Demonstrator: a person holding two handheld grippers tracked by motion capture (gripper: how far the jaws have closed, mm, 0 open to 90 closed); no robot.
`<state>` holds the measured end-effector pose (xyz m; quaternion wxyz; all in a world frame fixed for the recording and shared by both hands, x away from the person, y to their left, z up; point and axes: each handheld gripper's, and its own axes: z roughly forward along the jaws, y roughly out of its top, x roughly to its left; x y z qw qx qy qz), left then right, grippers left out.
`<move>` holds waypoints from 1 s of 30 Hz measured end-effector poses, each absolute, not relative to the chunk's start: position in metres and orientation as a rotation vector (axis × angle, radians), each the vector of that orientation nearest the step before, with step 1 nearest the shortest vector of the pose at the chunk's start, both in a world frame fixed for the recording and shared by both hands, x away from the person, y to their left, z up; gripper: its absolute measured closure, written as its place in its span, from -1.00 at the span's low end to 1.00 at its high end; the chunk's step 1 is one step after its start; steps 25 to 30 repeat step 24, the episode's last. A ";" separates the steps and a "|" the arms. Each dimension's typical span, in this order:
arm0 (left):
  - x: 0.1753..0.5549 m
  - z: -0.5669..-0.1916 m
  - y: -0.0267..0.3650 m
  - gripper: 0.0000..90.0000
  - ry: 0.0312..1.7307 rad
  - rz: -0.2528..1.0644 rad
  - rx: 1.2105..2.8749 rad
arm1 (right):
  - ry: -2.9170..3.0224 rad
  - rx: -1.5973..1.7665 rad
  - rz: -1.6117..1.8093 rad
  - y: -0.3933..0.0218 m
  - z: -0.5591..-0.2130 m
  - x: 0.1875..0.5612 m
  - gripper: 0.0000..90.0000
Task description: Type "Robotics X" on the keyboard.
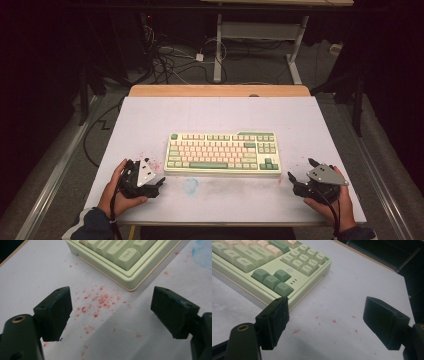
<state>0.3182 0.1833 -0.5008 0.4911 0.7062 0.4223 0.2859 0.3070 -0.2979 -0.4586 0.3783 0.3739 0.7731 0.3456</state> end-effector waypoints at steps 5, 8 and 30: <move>0.318 -0.502 0.181 -0.64 1.020 0.696 1.722 | 1.971 0.963 0.886 -0.299 -0.458 0.306 -0.52; 0.319 -0.502 0.180 -0.64 1.022 0.696 1.724 | 1.972 0.961 0.888 -0.299 -0.458 0.306 -0.53; 0.323 -0.504 0.176 -0.64 1.024 0.683 1.736 | 1.970 0.953 0.871 -0.300 -0.460 0.306 -0.53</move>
